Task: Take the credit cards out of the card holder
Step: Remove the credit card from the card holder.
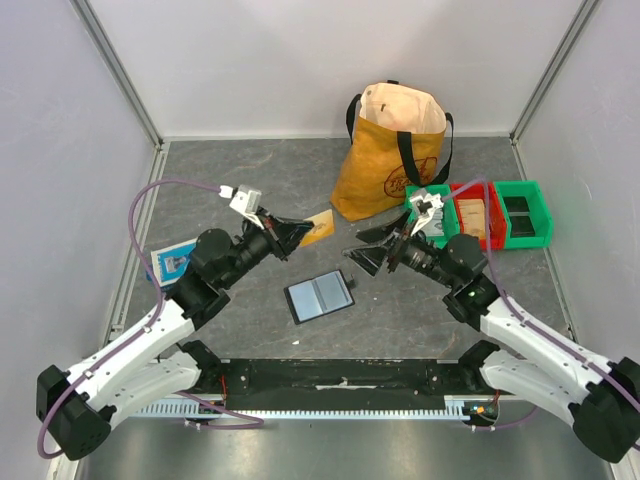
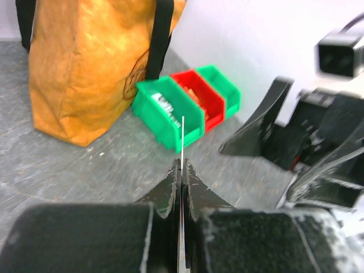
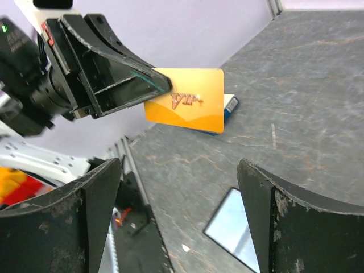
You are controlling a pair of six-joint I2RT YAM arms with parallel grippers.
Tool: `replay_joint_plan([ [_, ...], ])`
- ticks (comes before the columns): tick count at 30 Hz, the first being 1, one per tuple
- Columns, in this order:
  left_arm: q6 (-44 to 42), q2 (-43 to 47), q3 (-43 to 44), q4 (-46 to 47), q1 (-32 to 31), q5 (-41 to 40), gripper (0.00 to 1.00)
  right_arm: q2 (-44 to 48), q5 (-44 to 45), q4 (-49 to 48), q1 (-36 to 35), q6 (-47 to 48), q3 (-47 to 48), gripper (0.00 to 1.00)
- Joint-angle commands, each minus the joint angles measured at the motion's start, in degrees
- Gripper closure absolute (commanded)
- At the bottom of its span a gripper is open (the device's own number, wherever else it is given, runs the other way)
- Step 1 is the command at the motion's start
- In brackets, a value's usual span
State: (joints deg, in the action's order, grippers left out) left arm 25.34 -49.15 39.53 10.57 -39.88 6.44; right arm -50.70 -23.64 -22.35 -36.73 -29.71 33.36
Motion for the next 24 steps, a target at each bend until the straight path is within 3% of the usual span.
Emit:
replay_joint_plan([
  [1,15.68,1.33,-4.19,17.27,-0.02,-4.86,0.98,-4.31,3.16,-24.82,-0.09,-19.22,-5.85,0.10],
  [7,25.62,-1.47,-7.36,24.66,-1.25,-5.12,0.98,-11.34,7.45,-38.29,-4.30,-24.16,-8.23,0.15],
  [17,28.89,-4.29,-7.98,29.33,-4.59,-6.17,0.98,-19.61,13.62,-51.12,-7.57,-26.71,-8.76,0.33],
  [21,29.41,-4.12,-8.41,29.60,-4.77,-6.17,0.98,-20.32,14.67,-52.97,-7.65,-27.15,-9.02,0.48],
  [24,30.29,-4.12,-8.94,29.77,-4.77,-6.26,0.98,-19.97,15.64,-53.42,-7.65,-26.89,-9.28,0.66],
])
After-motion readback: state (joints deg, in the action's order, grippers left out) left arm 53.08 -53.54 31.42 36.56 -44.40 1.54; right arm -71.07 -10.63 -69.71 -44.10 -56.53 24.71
